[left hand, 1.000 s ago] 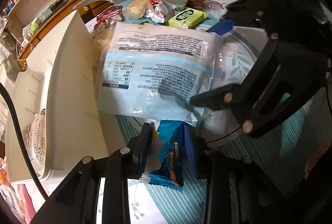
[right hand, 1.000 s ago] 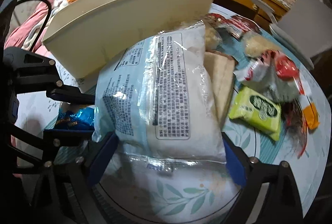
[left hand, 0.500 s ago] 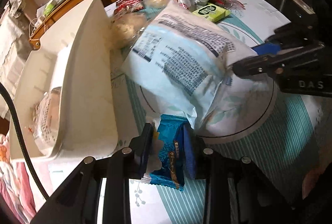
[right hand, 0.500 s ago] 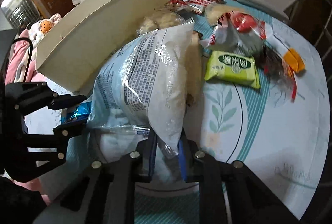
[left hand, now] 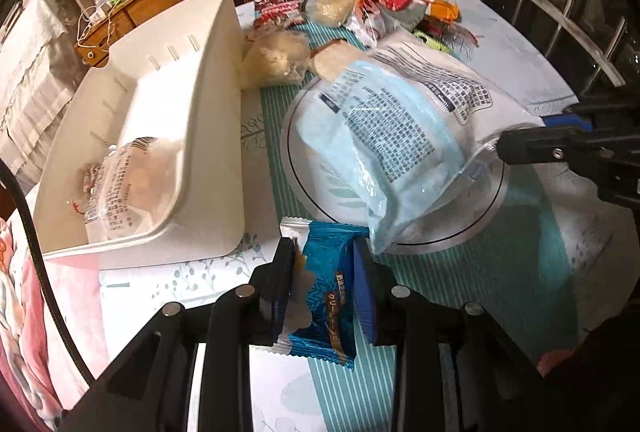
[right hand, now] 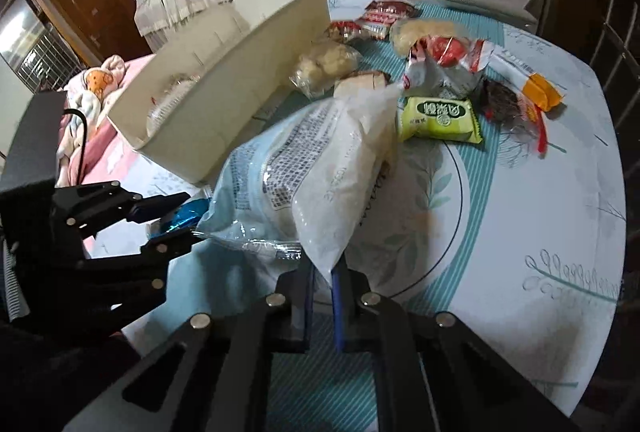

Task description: Organize snacks

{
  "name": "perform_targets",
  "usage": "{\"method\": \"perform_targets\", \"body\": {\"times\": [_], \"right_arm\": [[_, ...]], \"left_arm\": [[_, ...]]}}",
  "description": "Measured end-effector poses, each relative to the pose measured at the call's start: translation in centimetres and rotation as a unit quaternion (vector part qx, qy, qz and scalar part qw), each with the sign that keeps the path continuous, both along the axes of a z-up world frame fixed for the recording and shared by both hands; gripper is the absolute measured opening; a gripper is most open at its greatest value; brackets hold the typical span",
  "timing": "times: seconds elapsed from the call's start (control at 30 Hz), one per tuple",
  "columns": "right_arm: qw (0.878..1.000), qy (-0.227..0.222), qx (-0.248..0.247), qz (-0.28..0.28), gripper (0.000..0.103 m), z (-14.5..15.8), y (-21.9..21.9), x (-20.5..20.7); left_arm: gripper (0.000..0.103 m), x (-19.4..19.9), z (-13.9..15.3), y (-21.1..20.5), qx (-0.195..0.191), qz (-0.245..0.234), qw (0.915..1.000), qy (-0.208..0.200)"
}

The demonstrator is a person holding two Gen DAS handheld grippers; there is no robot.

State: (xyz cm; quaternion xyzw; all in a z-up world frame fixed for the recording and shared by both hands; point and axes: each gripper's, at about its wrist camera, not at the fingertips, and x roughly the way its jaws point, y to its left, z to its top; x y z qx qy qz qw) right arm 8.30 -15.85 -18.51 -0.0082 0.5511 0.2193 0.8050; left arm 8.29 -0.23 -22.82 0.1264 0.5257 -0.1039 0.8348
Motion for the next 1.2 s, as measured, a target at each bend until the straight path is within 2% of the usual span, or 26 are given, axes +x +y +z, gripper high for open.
{"method": "perform_targets", "body": {"times": [0.17,0.37,0.47,0.67,1.0,1.2], "right_arm": [[1.0,-0.02,0.014,-0.012,0.006,2.6,-0.1,-1.1],[0.997,-0.066,0.004,-0.025,0.005,6.0,0.8,-1.7],[0.996,-0.082,0.003,-0.035,0.005,7.4,1.3,-1.8],[0.992,-0.111,0.0,-0.061,0.004,9.7,3.2,-2.1],[0.983,-0.157,0.005,-0.094,0.004,13.4,7.6,-2.6],[0.975,-0.195,0.018,-0.104,0.004,16.0,11.1,-2.4]], "left_arm": [[0.027,-0.2,1.5,0.5,-0.014,-0.001,0.9999,-0.001],[0.027,-1.1,3.7,1.7,-0.019,-0.036,0.9992,-0.001],[0.027,-1.7,5.2,2.6,-0.016,-0.054,0.9983,-0.015],[0.027,-2.1,8.6,4.9,-0.034,-0.088,0.995,-0.033],[0.027,0.1,13.8,9.9,-0.08,-0.109,0.9888,-0.062],[0.027,1.3,15.3,13.0,-0.097,-0.115,0.9864,-0.066]]}}
